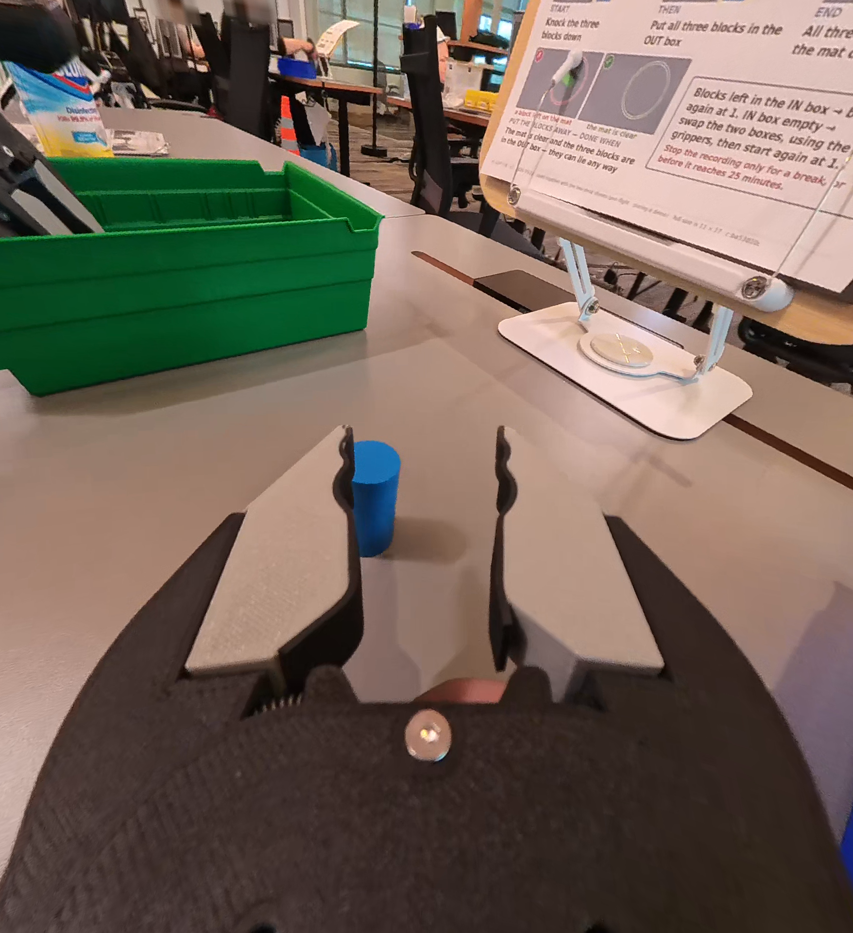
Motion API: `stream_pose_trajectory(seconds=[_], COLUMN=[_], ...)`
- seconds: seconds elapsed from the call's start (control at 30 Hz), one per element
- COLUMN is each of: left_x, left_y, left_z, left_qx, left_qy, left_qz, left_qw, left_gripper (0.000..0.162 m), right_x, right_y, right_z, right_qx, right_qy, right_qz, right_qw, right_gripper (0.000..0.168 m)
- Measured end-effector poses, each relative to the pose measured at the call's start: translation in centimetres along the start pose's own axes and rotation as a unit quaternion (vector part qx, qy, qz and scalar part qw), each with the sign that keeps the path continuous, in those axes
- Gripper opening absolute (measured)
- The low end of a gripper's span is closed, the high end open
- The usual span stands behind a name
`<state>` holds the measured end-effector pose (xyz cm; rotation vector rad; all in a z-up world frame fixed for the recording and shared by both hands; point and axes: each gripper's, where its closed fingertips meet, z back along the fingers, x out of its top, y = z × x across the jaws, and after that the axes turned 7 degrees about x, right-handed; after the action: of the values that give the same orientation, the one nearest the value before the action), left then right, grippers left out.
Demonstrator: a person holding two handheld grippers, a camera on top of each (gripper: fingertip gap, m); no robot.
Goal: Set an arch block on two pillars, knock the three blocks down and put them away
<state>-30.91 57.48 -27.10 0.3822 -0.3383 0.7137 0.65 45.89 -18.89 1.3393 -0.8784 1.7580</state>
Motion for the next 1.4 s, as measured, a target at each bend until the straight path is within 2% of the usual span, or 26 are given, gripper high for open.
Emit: stream_pose_trajectory(seconds=[0.23, 0.4, 0.53, 0.67, 0.77, 0.9, 0.97, 1.07, 1.1, 1.17, 1.27, 1.4], left_x=[3.1, 6.1, 8.8, 10.5, 10.8, 10.2, 9.3, 7.3, 7.3, 7.4, 7.6, 8.6], left_y=[2.3, 2.9, -1.6, -9.5, -15.8, -21.1, -22.9, -23.5, -23.9, -24.5, -24.4, -22.9], left_z=[2.4, 7.4, 13.1, 16.0, 15.1, 9.7, 6.4, 1.7, 1.1, 1.3, 2.3, 6.4], left_qx=[0.038, 0.05, 0.007, -0.051, -0.101, -0.137, -0.155, -0.131, -0.133, -0.155, -0.16, -0.158], left_qy=[-0.118, -0.229, -0.296, -0.291, -0.258, -0.185, -0.14, -0.077, -0.084, -0.096, -0.11, -0.177], left_qz=[0.037, 0.044, -0.009, -0.077, -0.117, -0.127, -0.122, -0.114, -0.106, -0.097, -0.089, -0.08], left_qw=[0.992, 0.971, 0.955, 0.952, 0.954, 0.965, 0.97, 0.982, 0.982, 0.978, 0.977, 0.968], left_gripper=[0.031, 0.031, 0.031, 0.031, 0.031, 0.031, 0.031, 0.031, 0.031, 0.033, 0.051, 0.051], right_x=[0.0, 0.0, 0.9, 1.4, 1.9, 2.4, 2.5, 2.7, 2.7, 2.8, 2.6, 2.3], right_y=[-0.1, 0.0, -0.5, -1.3, -1.7, -1.9, -2.0, -1.9, -1.9, -1.9, -1.9, -2.0], right_z=[0.0, 0.1, 0.7, 1.3, 1.9, 2.3, 2.4, 2.6, 2.6, 2.5, 2.4, 2.2], right_qx=[0.0, 0.0, -0.008, -0.021, -0.027, -0.031, -0.034, -0.033, -0.033, -0.031, -0.031, -0.031], right_qy=[-0.001, 0.001, -0.018, -0.034, -0.048, -0.059, -0.061, -0.065, -0.066, -0.066, -0.061, -0.057], right_qz=[-0.001, 0.01, 0.009, 0.001, -0.004, -0.008, -0.007, -0.008, -0.007, -0.006, -0.006, -0.006], right_qw=[1.0, 1.0, 1.0, 0.999, 0.998, 0.998, 0.998, 0.997, 0.997, 0.997, 0.998, 0.998], right_gripper=[0.053, 0.054, 0.054, 0.054, 0.054, 0.054, 0.053, 0.053, 0.053, 0.054, 0.054, 0.054])
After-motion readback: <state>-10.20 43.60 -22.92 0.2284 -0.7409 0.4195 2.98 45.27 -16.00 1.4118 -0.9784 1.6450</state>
